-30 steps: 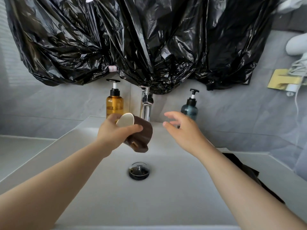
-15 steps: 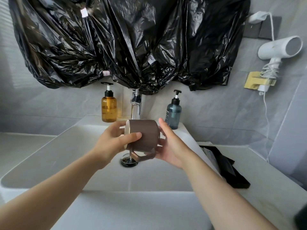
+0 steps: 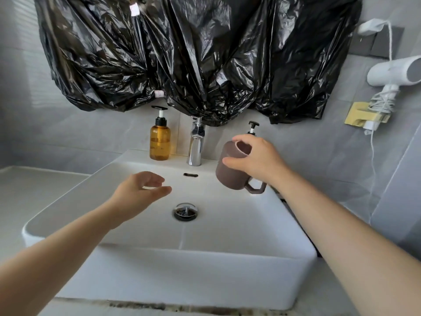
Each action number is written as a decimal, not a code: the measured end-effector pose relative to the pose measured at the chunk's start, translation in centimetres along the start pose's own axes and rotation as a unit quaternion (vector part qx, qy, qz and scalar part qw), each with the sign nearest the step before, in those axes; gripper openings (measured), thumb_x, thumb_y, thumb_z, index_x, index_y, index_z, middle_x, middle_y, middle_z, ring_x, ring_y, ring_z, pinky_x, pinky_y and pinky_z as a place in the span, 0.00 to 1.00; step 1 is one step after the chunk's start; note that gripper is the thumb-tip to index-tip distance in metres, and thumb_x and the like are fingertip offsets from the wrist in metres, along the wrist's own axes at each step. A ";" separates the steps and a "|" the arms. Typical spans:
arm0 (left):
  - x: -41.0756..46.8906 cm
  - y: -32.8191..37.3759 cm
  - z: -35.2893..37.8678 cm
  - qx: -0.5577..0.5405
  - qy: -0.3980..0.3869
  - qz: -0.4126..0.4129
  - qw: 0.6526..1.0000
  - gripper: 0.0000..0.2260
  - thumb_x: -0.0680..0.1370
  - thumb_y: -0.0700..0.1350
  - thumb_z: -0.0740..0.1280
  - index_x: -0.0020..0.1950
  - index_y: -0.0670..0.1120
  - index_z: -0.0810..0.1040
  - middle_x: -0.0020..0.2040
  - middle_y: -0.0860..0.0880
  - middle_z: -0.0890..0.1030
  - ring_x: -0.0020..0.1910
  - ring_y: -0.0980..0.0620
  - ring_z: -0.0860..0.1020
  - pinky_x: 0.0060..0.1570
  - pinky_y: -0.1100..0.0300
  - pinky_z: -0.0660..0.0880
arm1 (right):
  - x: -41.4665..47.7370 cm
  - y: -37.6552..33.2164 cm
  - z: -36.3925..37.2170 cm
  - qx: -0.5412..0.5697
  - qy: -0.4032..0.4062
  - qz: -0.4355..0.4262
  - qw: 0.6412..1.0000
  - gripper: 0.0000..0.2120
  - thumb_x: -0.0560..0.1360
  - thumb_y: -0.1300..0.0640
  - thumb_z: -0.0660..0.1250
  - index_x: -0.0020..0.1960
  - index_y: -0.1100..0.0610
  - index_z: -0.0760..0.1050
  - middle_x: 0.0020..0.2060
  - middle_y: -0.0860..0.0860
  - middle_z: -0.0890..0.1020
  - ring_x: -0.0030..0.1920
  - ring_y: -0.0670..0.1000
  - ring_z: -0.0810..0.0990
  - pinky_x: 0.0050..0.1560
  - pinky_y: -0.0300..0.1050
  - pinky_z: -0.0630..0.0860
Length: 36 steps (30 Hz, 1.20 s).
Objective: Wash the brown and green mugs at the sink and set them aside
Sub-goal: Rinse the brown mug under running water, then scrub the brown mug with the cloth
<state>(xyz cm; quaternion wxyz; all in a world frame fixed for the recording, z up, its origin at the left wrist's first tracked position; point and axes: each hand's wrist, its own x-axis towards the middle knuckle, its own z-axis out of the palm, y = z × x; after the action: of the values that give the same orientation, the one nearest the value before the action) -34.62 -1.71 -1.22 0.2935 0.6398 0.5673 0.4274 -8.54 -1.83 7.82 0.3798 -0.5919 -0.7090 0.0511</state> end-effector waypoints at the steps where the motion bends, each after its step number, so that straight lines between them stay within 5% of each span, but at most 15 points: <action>1: -0.2 -0.3 0.0 0.006 0.000 0.000 1.000 0.11 0.75 0.51 0.73 0.56 0.51 0.80 0.52 0.56 0.81 0.52 0.54 0.79 0.45 0.61 0.72 | 0.2 -0.4 -0.3 -0.023 0.007 -0.011 1.000 0.28 0.67 0.48 0.76 0.66 0.49 0.75 0.59 0.47 0.79 0.58 0.47 0.75 0.52 0.37 0.67; 6: -0.9 -0.7 0.1 0.028 -0.021 0.002 0.999 0.12 0.75 0.51 0.73 0.57 0.50 0.81 0.50 0.57 0.81 0.50 0.58 0.78 0.43 0.66 0.71 | -0.5 -0.4 0.5 -0.045 -0.042 0.004 0.998 0.23 0.68 0.50 0.76 0.61 0.55 0.78 0.60 0.51 0.80 0.61 0.51 0.76 0.55 0.43 0.73; 10: -1.2 0.2 0.1 0.020 -0.036 -0.001 0.999 0.14 0.74 0.53 0.74 0.57 0.51 0.80 0.51 0.56 0.82 0.49 0.57 0.79 0.46 0.63 0.74 | -0.7 -0.3 0.5 0.016 -0.040 0.019 0.999 0.24 0.69 0.50 0.76 0.63 0.51 0.77 0.57 0.46 0.78 0.55 0.44 0.75 0.52 0.39 0.68; 13: -1.4 1.0 0.5 -0.044 -0.066 -0.008 0.997 0.29 0.62 0.64 0.76 0.59 0.52 0.78 0.54 0.55 0.83 0.54 0.53 0.81 0.57 0.54 0.78 | -0.8 -0.2 0.0 0.098 -0.082 0.025 0.991 0.14 0.70 0.50 0.75 0.54 0.52 0.81 0.52 0.48 0.84 0.55 0.49 0.80 0.59 0.48 0.76; 16: -1.6 2.6 1.6 -0.119 -0.131 -0.015 0.984 0.42 0.54 0.65 0.76 0.65 0.51 0.74 0.59 0.53 0.81 0.57 0.52 0.81 0.59 0.52 0.79 | -1.0 0.2 0.3 0.148 -0.150 0.040 0.977 0.23 0.68 0.47 0.76 0.62 0.49 0.78 0.57 0.49 0.82 0.58 0.48 0.81 0.65 0.49 0.74; 19: -1.3 4.2 3.1 -0.151 -0.191 -0.016 0.970 0.40 0.54 0.61 0.79 0.63 0.49 0.75 0.59 0.49 0.82 0.57 0.50 0.82 0.59 0.51 0.79 | -1.4 0.4 0.9 0.219 -0.181 0.074 0.956 0.36 0.57 0.39 0.78 0.61 0.51 0.73 0.57 0.52 0.82 0.55 0.51 0.83 0.61 0.50 0.77; 27: -0.6 4.7 5.2 -0.197 -0.148 -0.025 0.969 0.37 0.53 0.56 0.80 0.58 0.42 0.78 0.55 0.39 0.83 0.52 0.41 0.84 0.57 0.47 0.80 | -2.2 1.6 1.4 0.226 -0.139 0.058 0.962 0.35 0.59 0.28 0.69 0.59 0.48 0.75 0.59 0.46 0.80 0.60 0.46 0.79 0.65 0.50 0.73; 31: -1.0 4.5 5.8 -0.186 -0.107 -0.030 0.976 0.36 0.51 0.57 0.80 0.54 0.42 0.79 0.53 0.37 0.83 0.50 0.40 0.84 0.55 0.45 0.81 | -3.7 2.9 -0.3 0.119 -0.077 0.026 0.990 0.19 0.73 0.42 0.70 0.61 0.47 0.74 0.61 0.45 0.77 0.62 0.45 0.76 0.65 0.47 0.72; 36: -3.2 5.9 5.5 -0.220 -0.099 -0.015 0.970 0.37 0.50 0.57 0.78 0.53 0.40 0.78 0.51 0.36 0.83 0.47 0.41 0.85 0.47 0.53 0.83 | -8.6 4.2 -3.4 0.067 0.046 0.022 0.996 0.09 0.75 0.55 0.69 0.55 0.52 0.79 0.49 0.44 0.82 0.49 0.43 0.80 0.50 0.37 0.74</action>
<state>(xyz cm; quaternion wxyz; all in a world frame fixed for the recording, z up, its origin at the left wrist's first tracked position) -26.95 -5.34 0.62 0.4881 0.5898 0.4367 0.4724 -3.04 -9.41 3.86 0.4498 -0.5820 -0.6728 0.0798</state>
